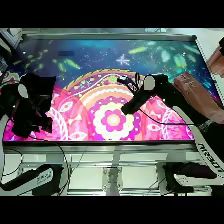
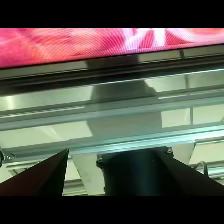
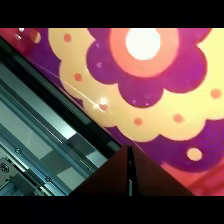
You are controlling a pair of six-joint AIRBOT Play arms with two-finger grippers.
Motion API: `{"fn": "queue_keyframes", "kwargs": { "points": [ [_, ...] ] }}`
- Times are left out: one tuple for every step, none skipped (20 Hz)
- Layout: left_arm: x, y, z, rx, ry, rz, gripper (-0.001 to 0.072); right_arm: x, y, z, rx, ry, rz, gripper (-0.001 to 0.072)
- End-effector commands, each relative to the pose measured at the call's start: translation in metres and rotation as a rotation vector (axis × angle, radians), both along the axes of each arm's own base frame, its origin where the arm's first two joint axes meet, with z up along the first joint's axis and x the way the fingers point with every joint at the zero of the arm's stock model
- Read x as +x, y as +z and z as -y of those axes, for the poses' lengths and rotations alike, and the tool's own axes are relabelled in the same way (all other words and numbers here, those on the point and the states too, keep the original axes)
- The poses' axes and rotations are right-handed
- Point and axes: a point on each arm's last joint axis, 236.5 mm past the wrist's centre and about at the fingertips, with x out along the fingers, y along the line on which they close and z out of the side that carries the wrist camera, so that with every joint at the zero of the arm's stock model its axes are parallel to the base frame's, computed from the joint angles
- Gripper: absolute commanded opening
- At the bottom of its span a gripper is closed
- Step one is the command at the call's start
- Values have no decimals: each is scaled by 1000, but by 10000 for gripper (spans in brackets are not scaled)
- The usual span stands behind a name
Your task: Fold the clothes and pants, and hang the long-sleeved shirts on hangers.
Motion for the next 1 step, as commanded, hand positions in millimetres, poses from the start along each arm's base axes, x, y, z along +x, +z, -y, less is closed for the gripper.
{"fn": "queue_keyframes", "kwargs": {
  "points": [
    [-2, -1, 0, 0, -1, -6, 614, -3, 0, -3, 3, 5, -5, 9]
  ]
}}
